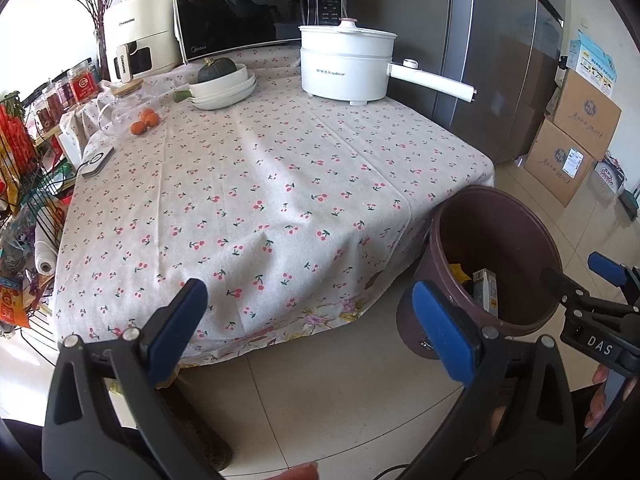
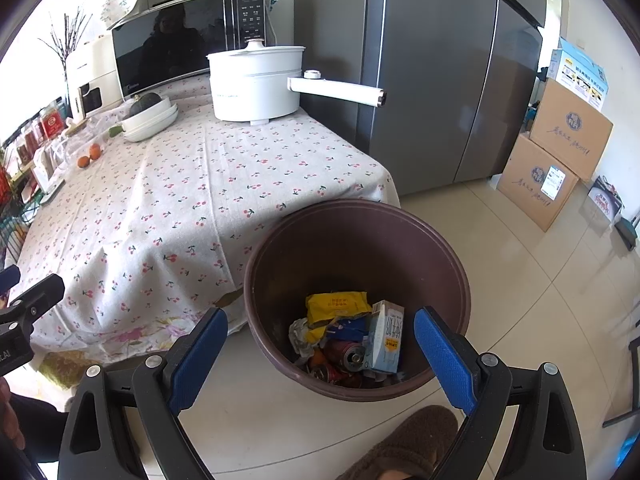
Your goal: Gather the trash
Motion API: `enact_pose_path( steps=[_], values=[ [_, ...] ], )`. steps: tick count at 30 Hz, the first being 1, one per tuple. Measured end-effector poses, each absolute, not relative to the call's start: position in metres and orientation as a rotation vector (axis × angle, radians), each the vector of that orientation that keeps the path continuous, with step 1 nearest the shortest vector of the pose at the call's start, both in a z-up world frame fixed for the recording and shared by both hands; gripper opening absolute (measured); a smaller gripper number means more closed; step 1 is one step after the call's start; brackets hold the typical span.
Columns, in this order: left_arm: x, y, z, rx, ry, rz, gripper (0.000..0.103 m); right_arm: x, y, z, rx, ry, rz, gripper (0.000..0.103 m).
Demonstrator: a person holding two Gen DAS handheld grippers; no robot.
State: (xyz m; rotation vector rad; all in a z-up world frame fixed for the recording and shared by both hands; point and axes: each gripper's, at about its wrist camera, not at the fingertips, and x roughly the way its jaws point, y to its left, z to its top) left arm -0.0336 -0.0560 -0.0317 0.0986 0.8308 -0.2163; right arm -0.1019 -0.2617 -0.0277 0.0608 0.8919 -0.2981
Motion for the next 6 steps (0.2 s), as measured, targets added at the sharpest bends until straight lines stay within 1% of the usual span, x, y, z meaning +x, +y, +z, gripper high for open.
enact_pose_path(
  steps=[6],
  values=[
    [-0.0304,-0.0507,-0.0322,0.065,0.874,-0.254,0.102,-0.0996,-0.2576,-0.0242,0.072,0.894,-0.297,0.096]
  ],
)
